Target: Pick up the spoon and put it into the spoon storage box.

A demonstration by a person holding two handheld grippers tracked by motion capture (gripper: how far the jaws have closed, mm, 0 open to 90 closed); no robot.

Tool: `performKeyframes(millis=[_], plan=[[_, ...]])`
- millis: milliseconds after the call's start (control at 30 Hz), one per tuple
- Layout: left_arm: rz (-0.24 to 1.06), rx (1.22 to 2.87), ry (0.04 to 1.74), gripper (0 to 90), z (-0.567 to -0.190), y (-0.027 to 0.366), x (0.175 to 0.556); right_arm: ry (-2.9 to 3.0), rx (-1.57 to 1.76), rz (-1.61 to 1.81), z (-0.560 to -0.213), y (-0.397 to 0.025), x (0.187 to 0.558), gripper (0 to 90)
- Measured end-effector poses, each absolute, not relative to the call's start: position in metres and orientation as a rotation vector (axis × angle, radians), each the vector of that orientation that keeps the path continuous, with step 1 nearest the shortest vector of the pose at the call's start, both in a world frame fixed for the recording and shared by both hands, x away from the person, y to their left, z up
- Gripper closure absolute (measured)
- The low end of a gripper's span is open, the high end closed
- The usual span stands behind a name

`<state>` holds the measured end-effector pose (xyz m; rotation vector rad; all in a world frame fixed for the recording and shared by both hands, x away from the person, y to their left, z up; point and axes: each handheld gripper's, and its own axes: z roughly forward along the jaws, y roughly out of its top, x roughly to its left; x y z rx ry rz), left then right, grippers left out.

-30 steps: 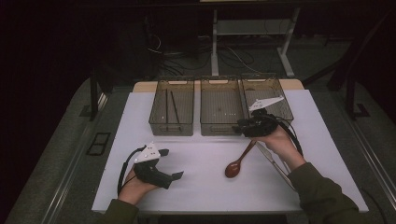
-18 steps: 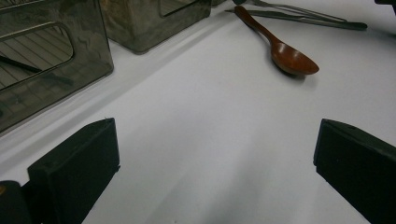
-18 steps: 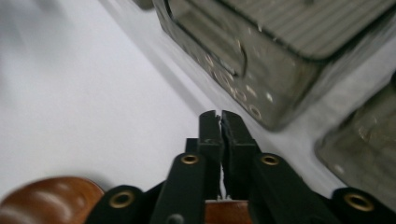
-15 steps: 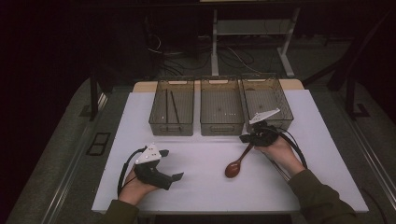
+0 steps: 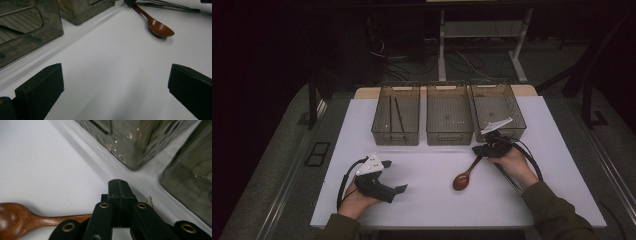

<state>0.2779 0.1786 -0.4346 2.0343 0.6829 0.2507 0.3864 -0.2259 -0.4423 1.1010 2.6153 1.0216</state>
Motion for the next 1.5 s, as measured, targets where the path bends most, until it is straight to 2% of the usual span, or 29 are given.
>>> performKeyframes(millis=[667, 1500], plan=[[0.253, 2.024, 0.689, 0.0, -0.434, 0.181, 0.278, 2.645, 1.107, 0.937, -0.440, -0.238, 0.376, 88.9], [0.257, 2.011, 0.689, 0.0, -0.429, 0.174, 0.272, 2.689, 1.088, 0.907, -0.437, -0.263, 0.336, 88.9]])
